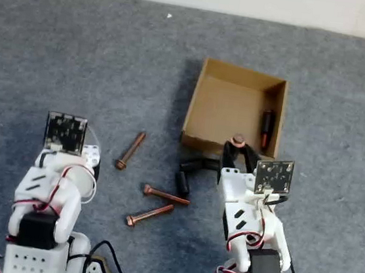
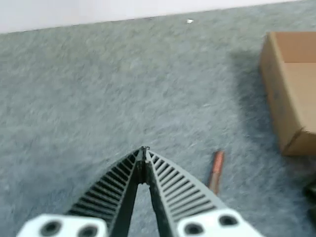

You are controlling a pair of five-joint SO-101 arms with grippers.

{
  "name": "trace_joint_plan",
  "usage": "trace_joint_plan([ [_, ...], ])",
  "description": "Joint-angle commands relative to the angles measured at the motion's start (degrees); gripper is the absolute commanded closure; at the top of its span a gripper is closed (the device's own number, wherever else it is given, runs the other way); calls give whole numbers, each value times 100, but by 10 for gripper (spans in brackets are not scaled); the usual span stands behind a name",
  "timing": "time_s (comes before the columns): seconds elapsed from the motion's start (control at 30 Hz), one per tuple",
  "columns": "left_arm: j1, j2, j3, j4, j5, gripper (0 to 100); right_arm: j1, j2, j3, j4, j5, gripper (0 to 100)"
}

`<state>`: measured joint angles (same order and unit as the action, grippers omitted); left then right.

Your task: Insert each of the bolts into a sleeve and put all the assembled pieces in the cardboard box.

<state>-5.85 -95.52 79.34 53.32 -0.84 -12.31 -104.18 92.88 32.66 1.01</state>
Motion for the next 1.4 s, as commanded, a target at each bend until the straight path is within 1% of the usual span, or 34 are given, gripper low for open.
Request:
trace_joint_plan([
  [0.0, -347, -822, 532, 0, -44, 986, 66, -84, -198, -215, 308, 994],
  [0.1, -479, -971, 919, -26, -44, 986, 66, 171, -541, -31, 396, 991],
  [0.2, -514, -857, 980, -26, -44, 987, 57, 980, -1288, 154, 387, 990],
  [0.37, -523, -857, 1042, 0, -44, 989, 84, 3196, -2818, 136, 387, 991],
  [0.5, -681, -857, 1051, 9, -44, 989, 84, 5042, -4057, 119, 387, 991],
  [0.67, -699, -857, 1051, 9, -44, 989, 110, 7064, -5578, 119, 413, 991],
  [0.93, -699, -857, 1051, -9, -44, 989, 690, 9745, -7415, 136, 413, 990],
  [1.03, -699, -857, 1051, 0, -44, 989, 813, 10396, -7829, 189, 422, 985],
  [1.07, -699, -857, 1051, 0, -44, 989, 813, 10536, -7925, 321, 422, 969],
  [1.2, -699, -857, 1112, -18, -44, 989, 778, 10730, -8251, 989, 404, 875],
  [1.27, -699, -857, 1138, -26, -44, 989, 716, 10721, -8479, 1341, 422, 866],
  [1.37, -699, -857, 1147, -26, -53, 987, 602, 10545, -8910, 2193, 422, 868],
])
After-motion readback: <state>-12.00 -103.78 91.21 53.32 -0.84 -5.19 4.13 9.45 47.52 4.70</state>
